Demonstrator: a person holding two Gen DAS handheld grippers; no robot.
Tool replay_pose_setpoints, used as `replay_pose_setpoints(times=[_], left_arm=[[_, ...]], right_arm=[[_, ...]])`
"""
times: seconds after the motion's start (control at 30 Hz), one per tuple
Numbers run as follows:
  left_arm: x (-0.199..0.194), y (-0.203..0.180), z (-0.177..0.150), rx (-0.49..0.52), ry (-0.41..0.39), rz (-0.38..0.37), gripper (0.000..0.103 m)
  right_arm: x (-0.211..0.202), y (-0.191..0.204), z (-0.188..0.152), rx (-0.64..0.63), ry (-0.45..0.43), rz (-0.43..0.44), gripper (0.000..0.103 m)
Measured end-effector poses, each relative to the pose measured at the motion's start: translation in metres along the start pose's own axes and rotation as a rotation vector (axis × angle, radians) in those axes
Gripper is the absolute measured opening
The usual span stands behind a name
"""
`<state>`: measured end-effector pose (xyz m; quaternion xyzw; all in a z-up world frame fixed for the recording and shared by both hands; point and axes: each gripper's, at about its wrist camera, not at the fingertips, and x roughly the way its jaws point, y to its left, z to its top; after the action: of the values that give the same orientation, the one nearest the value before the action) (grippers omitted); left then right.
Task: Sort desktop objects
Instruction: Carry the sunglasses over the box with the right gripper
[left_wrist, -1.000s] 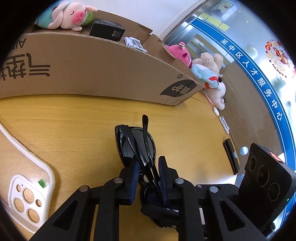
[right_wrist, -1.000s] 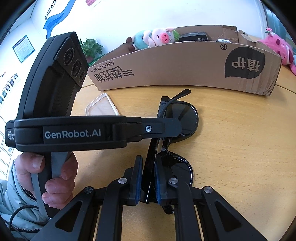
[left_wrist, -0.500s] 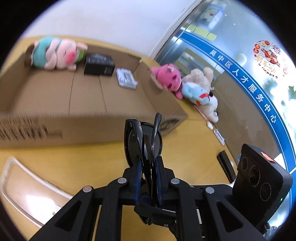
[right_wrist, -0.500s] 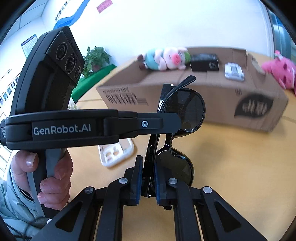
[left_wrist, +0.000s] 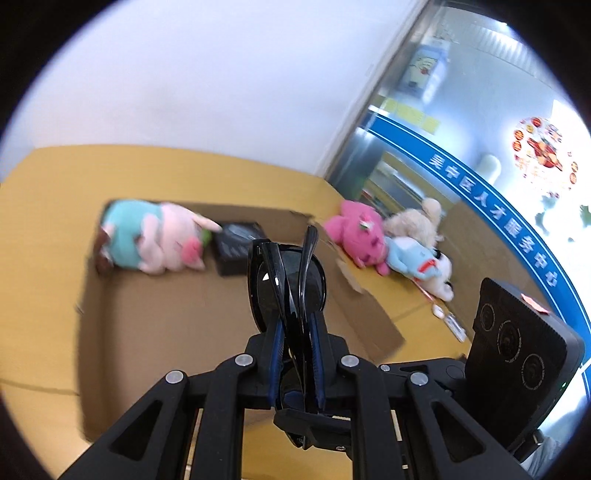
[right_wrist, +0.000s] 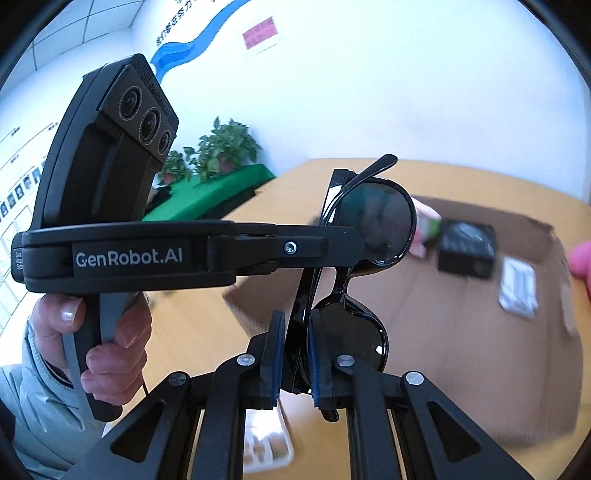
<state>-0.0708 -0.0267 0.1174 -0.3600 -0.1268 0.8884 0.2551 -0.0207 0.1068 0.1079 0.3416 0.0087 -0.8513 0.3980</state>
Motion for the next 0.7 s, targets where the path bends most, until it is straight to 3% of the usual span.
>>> replay_pose_setpoints(times=[0.13,0.3,0.53,0.7], left_arm=[[0.009,0.034,0.028,-0.03,0.033,0.057,0.013],[0.036,0.087,0.046,-0.106,0.116,0.079,0.013],[0.084,0.144,0.031,-0.195,0.251,0.151,0.013],[0.099,0.166,0.026,-0.226,0.315,0.2,0.013]], right_arm=[[0.042,-0.01,0.041,0.02,0.034,0.069,0.01],[0.097,-0.027,0.067,0.061,0.095,0.128,0.011],[0.185,-0.05,0.066,0.142,0.295,0.162,0.011],[0.226,-0.063,0.065,0.222,0.406,0.202,0.012]])
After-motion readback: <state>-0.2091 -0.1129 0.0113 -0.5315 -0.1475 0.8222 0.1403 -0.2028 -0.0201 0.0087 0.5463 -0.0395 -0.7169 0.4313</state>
